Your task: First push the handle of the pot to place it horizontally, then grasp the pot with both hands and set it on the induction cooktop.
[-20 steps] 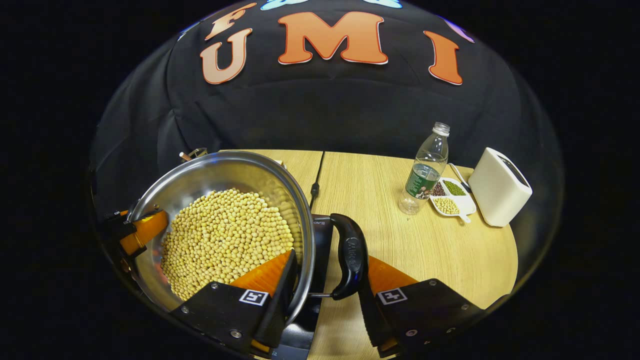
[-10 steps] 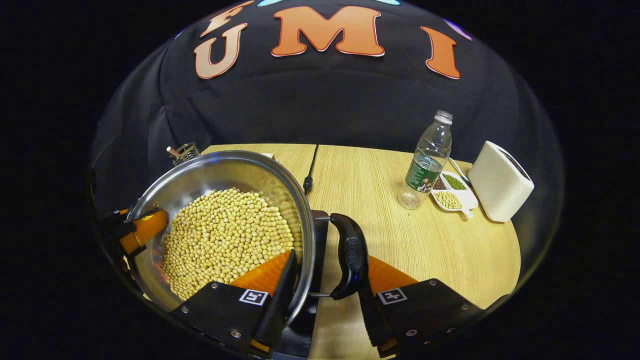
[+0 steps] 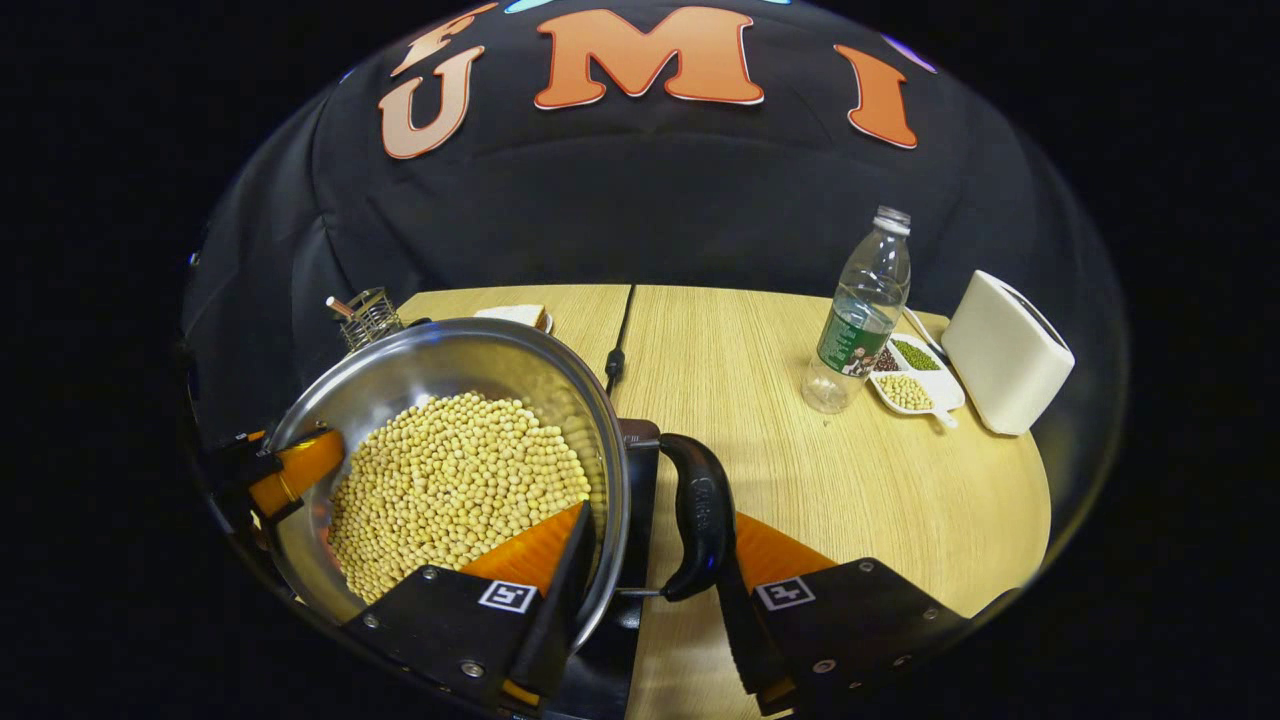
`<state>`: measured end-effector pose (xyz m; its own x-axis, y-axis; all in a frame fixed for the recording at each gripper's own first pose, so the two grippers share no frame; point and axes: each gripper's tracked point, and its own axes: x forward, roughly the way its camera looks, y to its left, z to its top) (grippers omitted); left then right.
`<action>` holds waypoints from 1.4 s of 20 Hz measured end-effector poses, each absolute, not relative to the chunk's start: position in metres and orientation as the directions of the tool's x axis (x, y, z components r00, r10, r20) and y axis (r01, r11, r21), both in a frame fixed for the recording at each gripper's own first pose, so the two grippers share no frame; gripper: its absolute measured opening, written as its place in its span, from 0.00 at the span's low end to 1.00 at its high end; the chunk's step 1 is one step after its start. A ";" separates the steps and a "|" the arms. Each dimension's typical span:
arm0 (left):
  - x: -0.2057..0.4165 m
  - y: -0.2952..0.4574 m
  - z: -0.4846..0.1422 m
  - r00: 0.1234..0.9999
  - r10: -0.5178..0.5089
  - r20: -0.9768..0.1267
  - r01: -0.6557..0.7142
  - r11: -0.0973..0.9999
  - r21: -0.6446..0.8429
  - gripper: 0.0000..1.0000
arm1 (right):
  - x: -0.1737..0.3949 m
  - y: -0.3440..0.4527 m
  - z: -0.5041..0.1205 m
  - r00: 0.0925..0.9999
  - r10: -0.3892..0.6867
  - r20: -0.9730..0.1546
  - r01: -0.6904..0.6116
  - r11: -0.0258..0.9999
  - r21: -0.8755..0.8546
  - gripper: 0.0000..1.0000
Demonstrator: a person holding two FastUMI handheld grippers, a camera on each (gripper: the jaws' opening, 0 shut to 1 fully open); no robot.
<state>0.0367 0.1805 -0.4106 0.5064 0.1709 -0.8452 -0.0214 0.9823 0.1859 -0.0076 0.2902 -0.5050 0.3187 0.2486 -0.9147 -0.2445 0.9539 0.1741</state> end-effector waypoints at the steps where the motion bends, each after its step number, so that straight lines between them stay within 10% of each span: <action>1: 0.036 0.183 -0.409 0.511 0.187 -0.839 -0.008 0.977 0.213 0.81 | -0.008 0.292 -0.502 0.321 0.255 -0.912 -0.249 0.952 0.178 0.68; 13: 0.057 0.178 -0.286 0.715 0.298 -0.632 -0.081 0.934 0.348 0.89 | 0.036 0.229 -0.363 0.653 0.229 -0.722 -0.254 0.964 0.076 0.79; 21: 0.066 0.108 -0.122 0.890 0.187 -0.416 -0.093 0.968 0.234 0.80 | 0.044 0.164 -0.226 0.850 0.236 -0.472 -0.230 0.970 0.072 0.81; 28: 0.038 0.049 -0.001 0.952 0.135 -0.273 -0.084 0.978 0.189 0.99 | 0.023 0.078 -0.120 0.937 0.183 -0.297 -0.197 0.980 -0.017 0.89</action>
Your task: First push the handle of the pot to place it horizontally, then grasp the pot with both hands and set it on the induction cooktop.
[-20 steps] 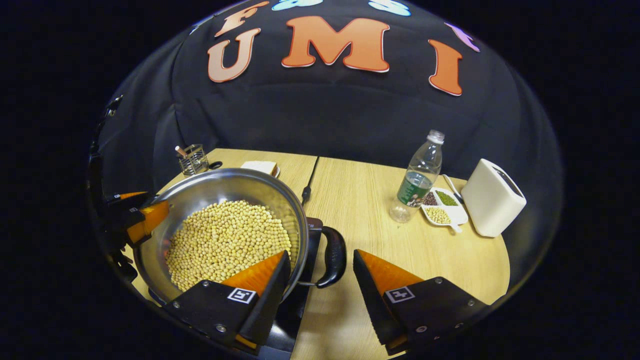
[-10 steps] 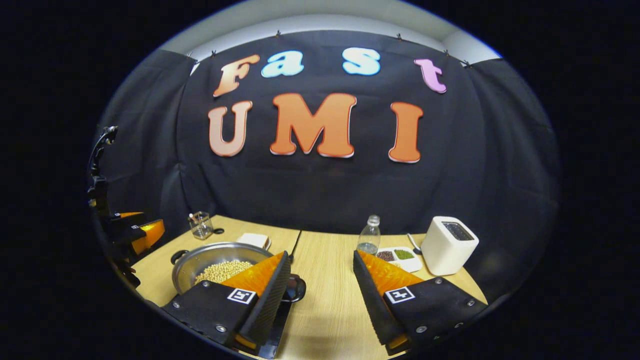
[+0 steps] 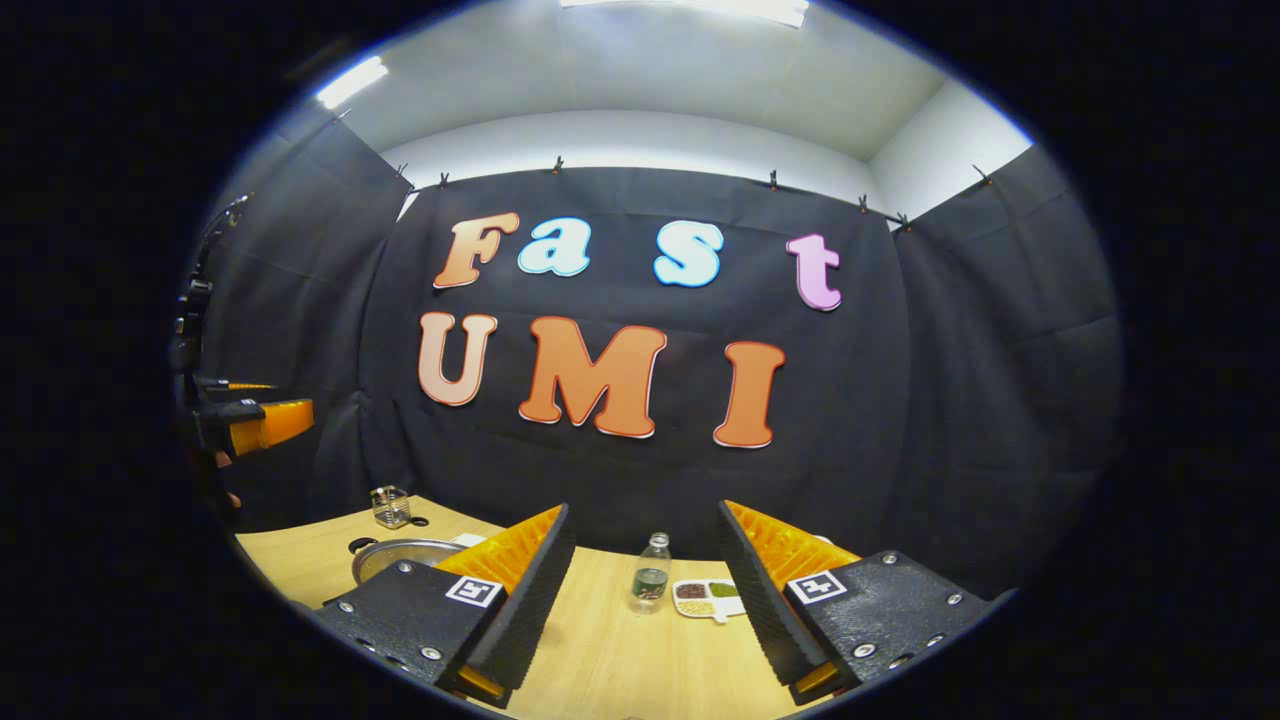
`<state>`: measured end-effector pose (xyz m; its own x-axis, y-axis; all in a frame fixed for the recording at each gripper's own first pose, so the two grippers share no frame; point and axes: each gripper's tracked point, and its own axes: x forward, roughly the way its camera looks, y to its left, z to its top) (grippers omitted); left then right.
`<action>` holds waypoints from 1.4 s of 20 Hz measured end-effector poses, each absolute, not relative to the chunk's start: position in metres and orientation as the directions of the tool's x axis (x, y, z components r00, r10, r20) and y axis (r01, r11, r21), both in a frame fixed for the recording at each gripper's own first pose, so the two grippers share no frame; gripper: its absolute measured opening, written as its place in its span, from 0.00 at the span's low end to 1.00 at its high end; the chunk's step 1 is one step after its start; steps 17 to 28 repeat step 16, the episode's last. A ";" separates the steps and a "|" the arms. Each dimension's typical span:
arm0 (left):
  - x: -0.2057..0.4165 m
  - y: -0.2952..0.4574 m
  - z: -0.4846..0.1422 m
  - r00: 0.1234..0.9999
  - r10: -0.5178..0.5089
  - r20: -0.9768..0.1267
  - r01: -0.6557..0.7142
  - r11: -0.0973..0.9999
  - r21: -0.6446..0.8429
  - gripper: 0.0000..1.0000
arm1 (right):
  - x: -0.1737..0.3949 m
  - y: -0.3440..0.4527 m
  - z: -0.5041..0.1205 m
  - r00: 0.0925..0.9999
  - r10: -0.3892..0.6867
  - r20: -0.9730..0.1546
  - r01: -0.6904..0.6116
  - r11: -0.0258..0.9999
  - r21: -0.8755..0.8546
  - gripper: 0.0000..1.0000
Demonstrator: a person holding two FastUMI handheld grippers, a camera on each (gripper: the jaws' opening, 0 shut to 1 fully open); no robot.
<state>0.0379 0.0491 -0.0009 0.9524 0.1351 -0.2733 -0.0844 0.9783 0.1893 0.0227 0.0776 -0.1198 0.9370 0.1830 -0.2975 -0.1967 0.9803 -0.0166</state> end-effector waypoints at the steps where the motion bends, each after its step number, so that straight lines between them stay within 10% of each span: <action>1: 0.033 0.042 0.011 0.959 0.127 -0.253 -0.081 0.979 0.186 0.99 | 0.021 0.069 -0.107 0.946 0.177 -0.272 -0.189 0.982 -0.019 0.90; 28: -0.005 0.022 0.128 0.988 0.145 -0.047 -0.135 0.976 0.174 0.98 | 0.010 -0.007 -0.029 0.985 0.151 -0.090 -0.149 0.988 0.029 0.94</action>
